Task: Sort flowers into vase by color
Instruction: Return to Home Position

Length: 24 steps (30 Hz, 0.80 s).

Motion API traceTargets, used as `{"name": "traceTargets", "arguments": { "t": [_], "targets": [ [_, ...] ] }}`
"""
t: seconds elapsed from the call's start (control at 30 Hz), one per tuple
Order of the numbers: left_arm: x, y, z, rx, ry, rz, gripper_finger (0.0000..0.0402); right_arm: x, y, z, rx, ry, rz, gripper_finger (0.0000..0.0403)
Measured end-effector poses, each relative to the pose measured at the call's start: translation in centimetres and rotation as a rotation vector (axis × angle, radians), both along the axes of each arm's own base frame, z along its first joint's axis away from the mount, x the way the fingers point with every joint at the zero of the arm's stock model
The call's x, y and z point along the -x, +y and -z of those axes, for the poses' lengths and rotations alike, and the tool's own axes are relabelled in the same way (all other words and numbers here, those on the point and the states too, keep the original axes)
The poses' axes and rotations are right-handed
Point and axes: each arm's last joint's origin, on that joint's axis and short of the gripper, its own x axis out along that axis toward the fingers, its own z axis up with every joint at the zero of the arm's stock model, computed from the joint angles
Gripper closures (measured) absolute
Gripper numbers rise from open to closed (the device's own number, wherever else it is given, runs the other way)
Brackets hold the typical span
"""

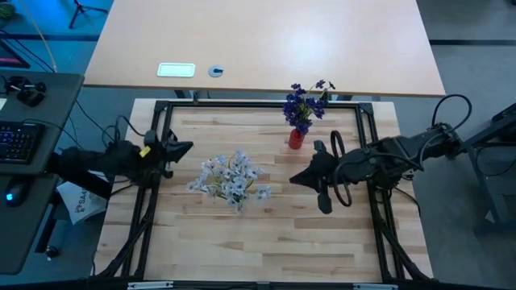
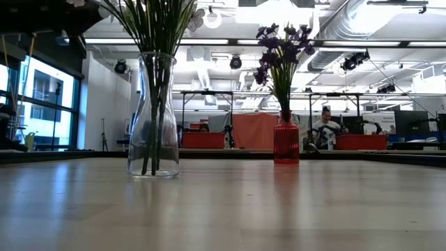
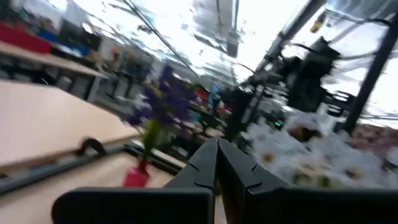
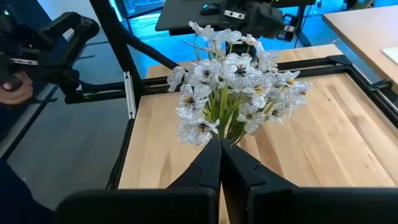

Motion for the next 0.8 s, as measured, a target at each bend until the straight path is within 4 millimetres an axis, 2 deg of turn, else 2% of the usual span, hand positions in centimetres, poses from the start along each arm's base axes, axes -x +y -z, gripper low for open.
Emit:
{"name": "traceTargets", "arguments": {
  "t": [0.17, 0.37, 0.5, 0.67, 0.8],
  "targets": [
    [0.3, 0.7, 0.6, -0.041, 0.066, -0.068, 0.0401, 0.2, 0.2, 0.1, -0.023, 0.016, 0.003, 0.0402],
    [0.6, 1.0, 2.0, 0.003, 0.187, -0.034, 0.0401, 0.9, 0.4, 1.1, -0.001, 0.121, 0.029, 0.0403],
    [0.6, 1.1, 3.0, 0.01, 0.189, -0.058, 0.0401, 1.3, 0.4, 1.7, -0.02, 0.19, 0.057, 0.0403],
    [-0.2, 1.2, 5.8, 0.073, 0.146, -0.066, 0.0401, 1.7, 0.5, 1.5, -0.047, 0.193, 0.053, 0.0403],
    [-0.2, 1.2, 5.7, 0.064, 0.136, -0.07, 0.0401, 2.3, 0.7, 1.2, -0.075, 0.182, 0.047, 0.0403]
  ]
}}
